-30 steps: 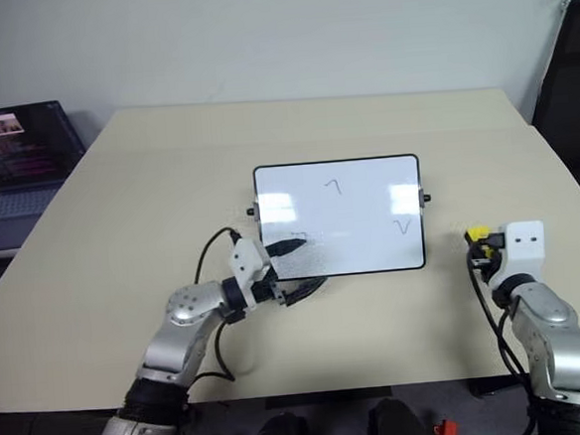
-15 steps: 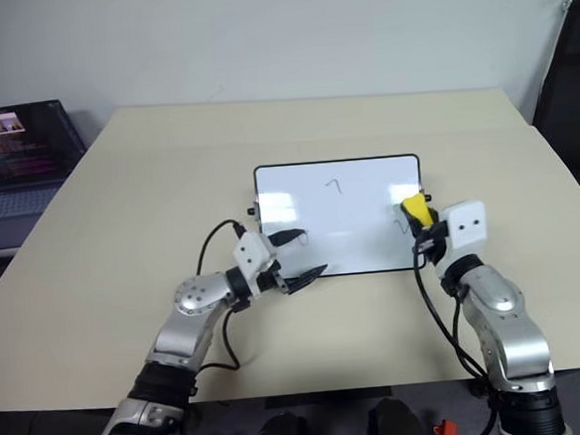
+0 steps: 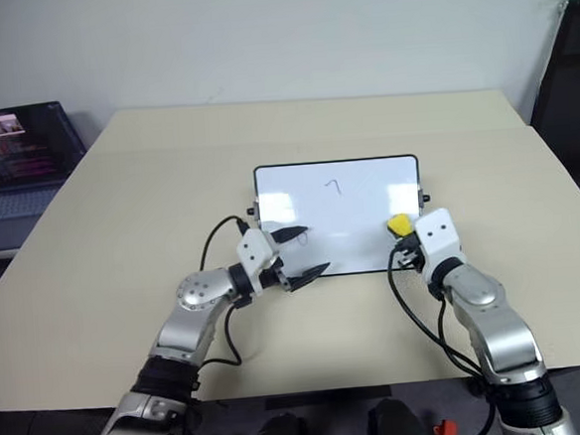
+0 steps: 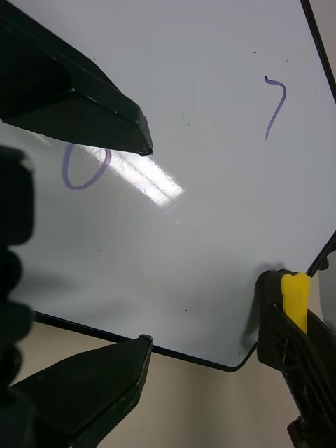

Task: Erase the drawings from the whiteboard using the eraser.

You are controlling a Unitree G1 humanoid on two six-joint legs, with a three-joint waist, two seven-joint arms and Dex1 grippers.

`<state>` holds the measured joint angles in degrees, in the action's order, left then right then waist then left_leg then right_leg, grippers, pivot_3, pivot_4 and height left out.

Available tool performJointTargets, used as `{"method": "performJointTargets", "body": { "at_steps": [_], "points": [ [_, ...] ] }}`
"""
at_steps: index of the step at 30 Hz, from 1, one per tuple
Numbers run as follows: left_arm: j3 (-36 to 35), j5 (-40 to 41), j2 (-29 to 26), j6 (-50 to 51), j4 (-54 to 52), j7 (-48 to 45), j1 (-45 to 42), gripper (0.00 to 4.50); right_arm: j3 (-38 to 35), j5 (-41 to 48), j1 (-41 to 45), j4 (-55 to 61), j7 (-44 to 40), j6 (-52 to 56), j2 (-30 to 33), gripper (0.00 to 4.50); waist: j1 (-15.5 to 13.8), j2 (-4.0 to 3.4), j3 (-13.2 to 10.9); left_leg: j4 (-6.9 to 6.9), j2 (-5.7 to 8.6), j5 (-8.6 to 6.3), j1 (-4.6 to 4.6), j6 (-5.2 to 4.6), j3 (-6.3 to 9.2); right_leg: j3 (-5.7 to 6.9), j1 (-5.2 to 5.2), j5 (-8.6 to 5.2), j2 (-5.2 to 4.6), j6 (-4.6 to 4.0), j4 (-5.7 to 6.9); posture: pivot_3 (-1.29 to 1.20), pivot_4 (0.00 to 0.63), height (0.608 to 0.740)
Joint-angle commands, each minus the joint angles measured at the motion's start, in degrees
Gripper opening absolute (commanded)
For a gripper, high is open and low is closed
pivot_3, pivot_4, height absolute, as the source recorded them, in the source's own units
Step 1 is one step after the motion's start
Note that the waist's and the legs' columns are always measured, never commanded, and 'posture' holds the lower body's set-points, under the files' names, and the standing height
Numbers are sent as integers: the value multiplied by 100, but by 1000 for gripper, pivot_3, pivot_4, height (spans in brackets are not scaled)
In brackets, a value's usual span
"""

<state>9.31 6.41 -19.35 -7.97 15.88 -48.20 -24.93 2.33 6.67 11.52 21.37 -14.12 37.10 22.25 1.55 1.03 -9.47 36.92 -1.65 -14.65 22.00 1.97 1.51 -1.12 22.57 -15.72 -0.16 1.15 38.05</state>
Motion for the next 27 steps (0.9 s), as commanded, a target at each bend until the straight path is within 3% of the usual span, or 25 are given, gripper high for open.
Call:
{"method": "performJointTargets", "body": {
  "at_steps": [1,11,27],
  "points": [
    [-22,18,-9,-47,-187,3,-62,4500,-78,-134,-185,151,-26,374,213,1082,-1,0,0,0,1,0,0,0,0,0,-1,0,-1,1,0,0,150,740],
    [-34,29,-15,-18,-208,22,-42,4500,-405,-46,-866,719,-289,811,527,1082,4,6,3,2,1,0,-11,0,0,0,-14,2,-2,5,-4,0,150,740],
    [-35,18,-28,-57,-112,-17,-97,4500,-106,-349,403,-199,11,73,-56,1082,26,9,0,0,1,1,-7,0,-6,-5,-10,9,0,10,-11,0,150,740]
  ]
}}
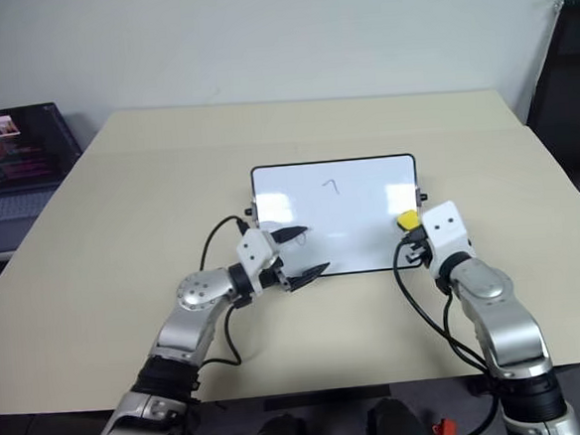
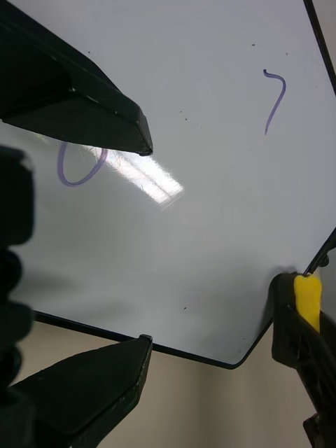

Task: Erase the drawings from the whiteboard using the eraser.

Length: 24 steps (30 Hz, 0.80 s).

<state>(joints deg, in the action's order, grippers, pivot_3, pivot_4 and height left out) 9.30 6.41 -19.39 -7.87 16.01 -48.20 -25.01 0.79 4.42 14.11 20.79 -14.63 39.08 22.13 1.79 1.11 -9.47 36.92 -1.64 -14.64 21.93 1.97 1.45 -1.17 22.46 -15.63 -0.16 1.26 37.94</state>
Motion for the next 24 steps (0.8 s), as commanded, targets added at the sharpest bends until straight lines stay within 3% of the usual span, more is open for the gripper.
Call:
{"method": "performJointTargets", "body": {
  "at_steps": [1,15,24],
  "points": [
    [-34,17,-32,-61,-133,-21,-83,4500,47,-126,160,-169,69,-106,-64,1082,1,0,0,1,0,0,-1,0,0,0,0,0,0,0,2,0,150,740],
    [-37,60,-72,4,-197,-41,-29,4500,-85,-24,-850,595,-313,649,318,1082,-8,2,1,5,-1,1,-7,-1,2,2,-7,1,-3,1,3,0,150,740],
    [-56,56,-73,-48,-137,-55,-83,4500,-583,95,-945,1077,-199,127,152,1082,-16,5,-2,3,1,3,-3,-3,4,5,-6,4,-2,-1,-2,0,150,740]
  ]
}}
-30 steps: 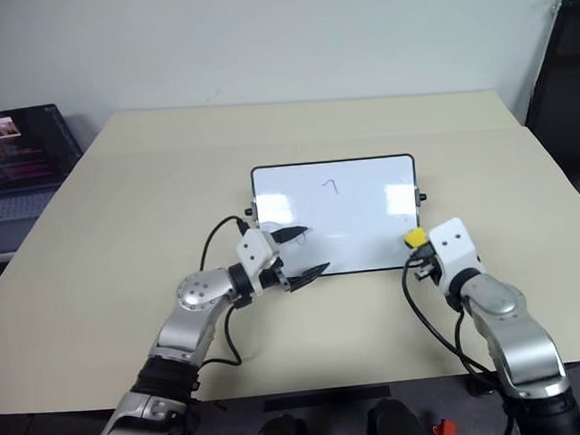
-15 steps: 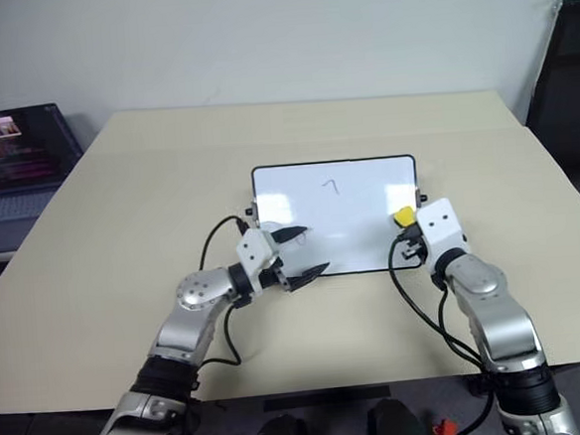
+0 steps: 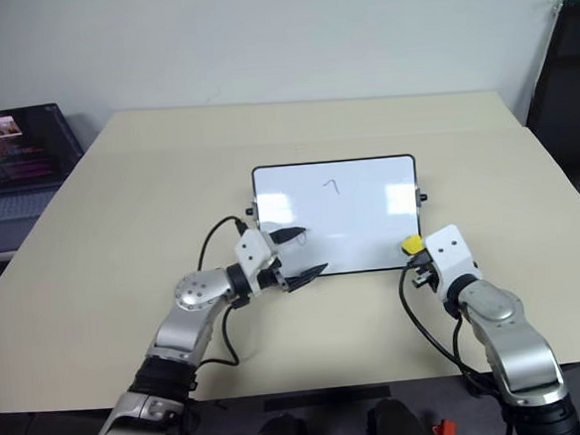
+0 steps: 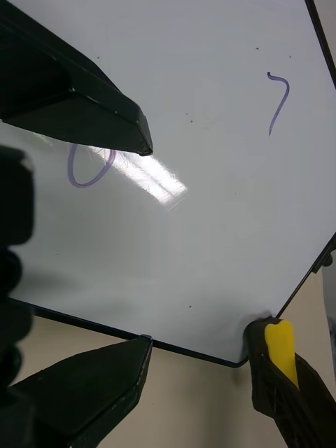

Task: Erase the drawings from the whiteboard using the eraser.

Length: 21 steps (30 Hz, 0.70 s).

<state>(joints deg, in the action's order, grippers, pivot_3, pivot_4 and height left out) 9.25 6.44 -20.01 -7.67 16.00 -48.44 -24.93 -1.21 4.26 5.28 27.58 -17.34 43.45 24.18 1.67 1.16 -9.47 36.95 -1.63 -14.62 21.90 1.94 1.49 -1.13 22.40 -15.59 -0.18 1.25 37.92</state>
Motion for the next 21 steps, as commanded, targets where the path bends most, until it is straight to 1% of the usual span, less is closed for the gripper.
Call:
{"method": "performJointTargets", "body": {
  "at_steps": [1,5,10,14,16,18,20,21],
  "points": [
    [-57,58,-15,-71,-153,-28,-82,4500,-499,219,-85,505,66,-398,-140,1082,-4,2,-3,-1,0,0,3,0,0,0,2,0,0,0,-2,0,150,740],
    [-67,51,-5,-73,-181,18,-62,4500,-578,336,-101,606,-14,-709,-230,1082,4,3,-5,-9,-1,0,19,0,-1,-2,22,-1,1,1,-3,0,150,740],
    [-221,-129,38,-132,-38,529,-256,4500,-183,139,220,161,20,-1345,-339,1082,8,9,-15,-6,-1,0,19,0,-2,-2,25,-1,2,0,3,0,150,740],
    [-360,-205,38,-160,163,904,-468,4500,63,50,818,-403,37,-1645,-491,1082,8,13,-19,-1,-1,0,15,0,-2,-2,24,0,3,0,9,0,150,740],
    [-406,-398,-38,-299,319,1155,-598,4500,233,-20,1345,-930,80,-1873,-664,1082,10,13,-19,-5,-1,1,16,-1,-1,-1,25,0,3,0,6,0,150,740],
    [-444,-539,-83,-378,451,1366,-699,4500,344,-74,1682,-1308,88,-2048,-769,1082,11,12,-20,-6,0,0,19,-1,-6,-6,29,0,4,-1,6,0,150,740],
    [-444,-544,-78,-420,527,1409,-739,4500,427,-125,1935,-1642,78,-2235,-861,1082,-4,12,-20,-7,-1,0,31,0,-2,-2,37,2,3,-4,6,0,150,740],
    [-428,-525,-63,-449,547,1387,-742,4500,476,-155,2075,-1822,81,-2323,-927,1082,-7,12,-20,-7,-1,0,39,0,-1,0,45,10,2,-18,7,0,150,740]
  ]
}}
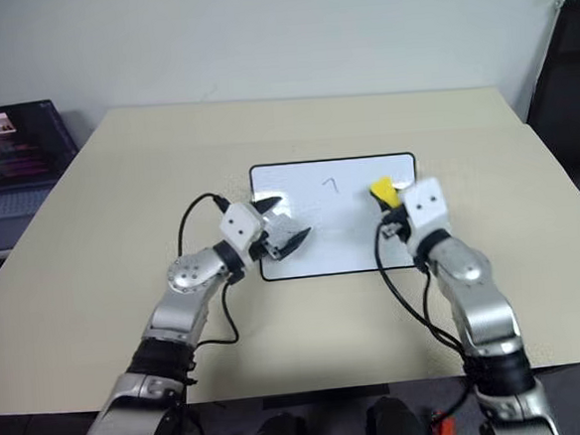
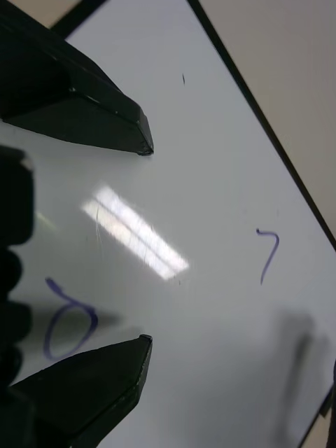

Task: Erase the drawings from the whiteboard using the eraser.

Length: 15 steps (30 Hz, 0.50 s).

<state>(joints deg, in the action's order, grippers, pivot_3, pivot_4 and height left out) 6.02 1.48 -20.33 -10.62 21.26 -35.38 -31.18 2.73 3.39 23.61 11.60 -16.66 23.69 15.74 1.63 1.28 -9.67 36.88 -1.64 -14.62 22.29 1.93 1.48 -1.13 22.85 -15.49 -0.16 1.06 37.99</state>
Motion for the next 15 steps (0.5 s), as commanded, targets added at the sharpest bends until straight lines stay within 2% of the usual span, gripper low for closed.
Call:
{"method": "performJointTargets", "body": {
  "at_steps": [1,4,15],
  "points": [
    [-79,-14,-13,-177,23,45,-113,4500,149,-94,393,-411,4,-443,-153,1082,-6,0,1,0,0,0,14,0,-1,-1,14,5,0,-9,2,0,150,740],
    [-24,-7,39,-200,-31,-4,-78,4500,268,-176,604,-757,-40,-619,-210,1082,-17,0,0,6,1,1,46,1,0,3,44,8,-4,-13,9,0,150,740],
    [-24,56,33,-146,-184,-111,52,4500,475,-324,839,-1218,-211,-814,-361,1082,-11,0,0,9,1,2,43,0,4,8,45,11,-6,-17,20,0,150,740]
  ]
}}
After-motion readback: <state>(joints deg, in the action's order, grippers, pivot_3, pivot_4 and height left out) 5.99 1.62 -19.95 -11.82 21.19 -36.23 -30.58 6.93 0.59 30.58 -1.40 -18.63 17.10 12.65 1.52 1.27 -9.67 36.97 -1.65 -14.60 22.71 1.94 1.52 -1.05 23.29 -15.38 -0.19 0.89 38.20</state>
